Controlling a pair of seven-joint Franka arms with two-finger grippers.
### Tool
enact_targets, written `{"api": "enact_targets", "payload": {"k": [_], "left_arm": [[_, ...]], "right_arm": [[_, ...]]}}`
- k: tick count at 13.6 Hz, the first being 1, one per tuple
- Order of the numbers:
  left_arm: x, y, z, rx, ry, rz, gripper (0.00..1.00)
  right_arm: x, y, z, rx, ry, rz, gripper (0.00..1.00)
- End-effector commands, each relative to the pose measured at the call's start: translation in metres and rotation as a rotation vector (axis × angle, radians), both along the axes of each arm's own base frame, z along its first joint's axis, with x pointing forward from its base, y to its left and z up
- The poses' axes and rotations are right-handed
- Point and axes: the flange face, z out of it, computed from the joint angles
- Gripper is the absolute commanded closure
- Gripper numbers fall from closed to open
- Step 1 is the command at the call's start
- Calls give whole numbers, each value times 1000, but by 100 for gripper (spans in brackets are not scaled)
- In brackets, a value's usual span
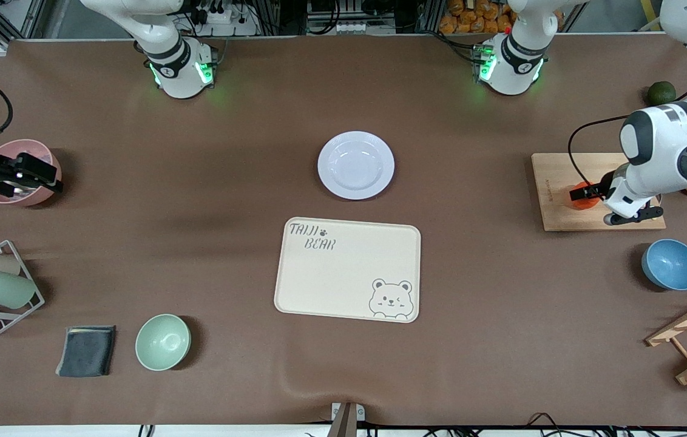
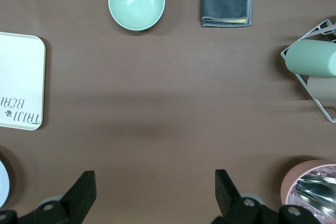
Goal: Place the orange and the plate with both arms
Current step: 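Close the left gripper on the orange and lift it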
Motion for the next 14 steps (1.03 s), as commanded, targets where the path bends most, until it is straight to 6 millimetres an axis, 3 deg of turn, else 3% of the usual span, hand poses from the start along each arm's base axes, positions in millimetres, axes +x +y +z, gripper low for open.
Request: {"api": "enact_targets", "payload": {"k": [1, 4, 6, 9, 12, 14], "left_arm": [[4, 3, -6, 5, -3, -13, 24], [5, 2, -7, 3, -2, -14, 81], [11, 0, 4, 5, -17, -33, 99], [39, -41, 51, -26, -20, -83, 100], [77, -115, 126, -84, 16, -180, 100], [89, -188, 160, -143, 34, -223, 100]], "right_arm": [[1, -2, -2, 24, 17, -12, 0], [2, 4, -5, 25, 27, 0, 0], [2, 3, -5, 25, 27, -2, 0], [4, 5, -7, 26, 30, -1, 0], [7, 5, -15, 86, 40, -15, 0], [10, 6, -20, 120, 48, -27, 0]]}}
